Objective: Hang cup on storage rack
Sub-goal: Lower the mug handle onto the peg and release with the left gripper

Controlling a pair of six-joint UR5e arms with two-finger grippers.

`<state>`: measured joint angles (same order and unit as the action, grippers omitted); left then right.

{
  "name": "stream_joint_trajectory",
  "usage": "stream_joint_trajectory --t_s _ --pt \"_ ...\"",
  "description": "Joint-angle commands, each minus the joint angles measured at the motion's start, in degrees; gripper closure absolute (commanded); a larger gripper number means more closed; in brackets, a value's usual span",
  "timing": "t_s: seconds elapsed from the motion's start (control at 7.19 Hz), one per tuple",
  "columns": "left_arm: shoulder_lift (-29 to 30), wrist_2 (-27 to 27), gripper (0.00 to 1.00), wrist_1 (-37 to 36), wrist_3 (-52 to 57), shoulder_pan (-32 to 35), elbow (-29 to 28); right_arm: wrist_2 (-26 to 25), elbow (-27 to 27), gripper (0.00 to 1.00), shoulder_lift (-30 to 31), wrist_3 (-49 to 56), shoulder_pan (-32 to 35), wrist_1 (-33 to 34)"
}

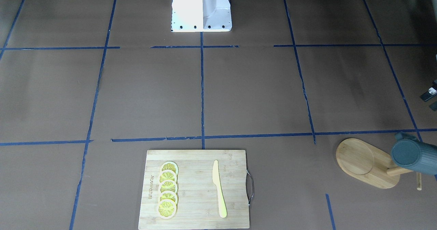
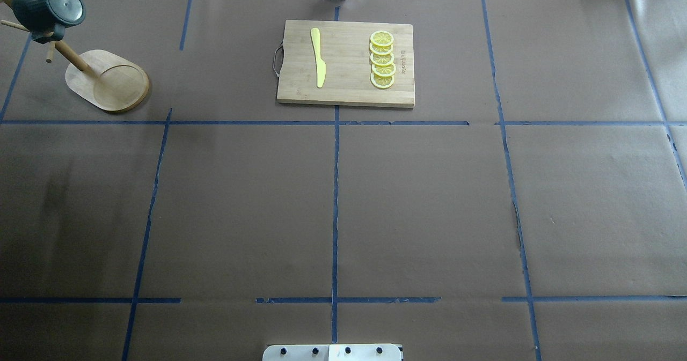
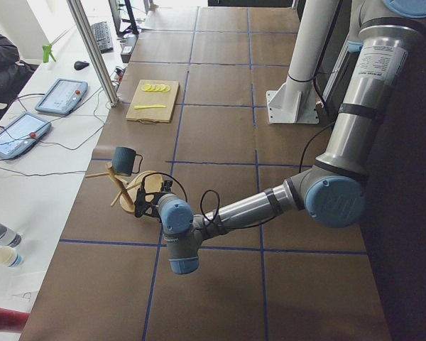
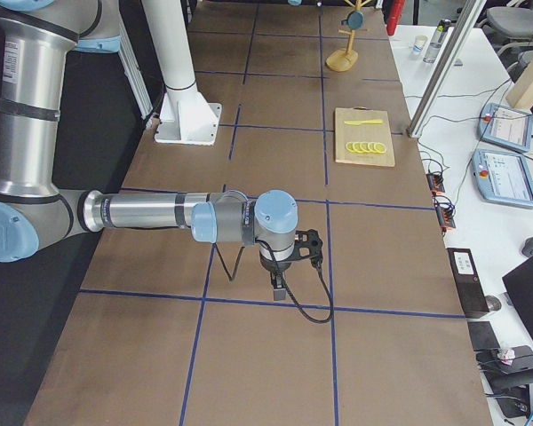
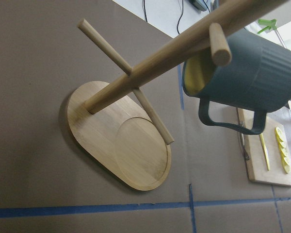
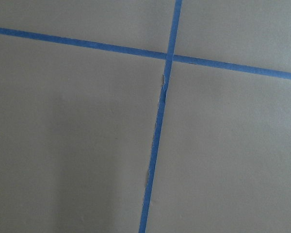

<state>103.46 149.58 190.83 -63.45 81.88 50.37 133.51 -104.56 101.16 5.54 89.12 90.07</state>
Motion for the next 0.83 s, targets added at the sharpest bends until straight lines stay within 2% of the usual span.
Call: stream_joint_trajectory --t_s 0.0,0.7 --pt "-0.54 -0.34 0.0 -12.79 22.41 0.65 -0.01 0.0 -0.03 0.0 0.0 0.0 0.0 0.02" --pt "0.6 -12.98 0.0 -39.86 57.6 1.44 1.12 0.0 0.06 0.0 0.0 0.0 0.0 -0.07"
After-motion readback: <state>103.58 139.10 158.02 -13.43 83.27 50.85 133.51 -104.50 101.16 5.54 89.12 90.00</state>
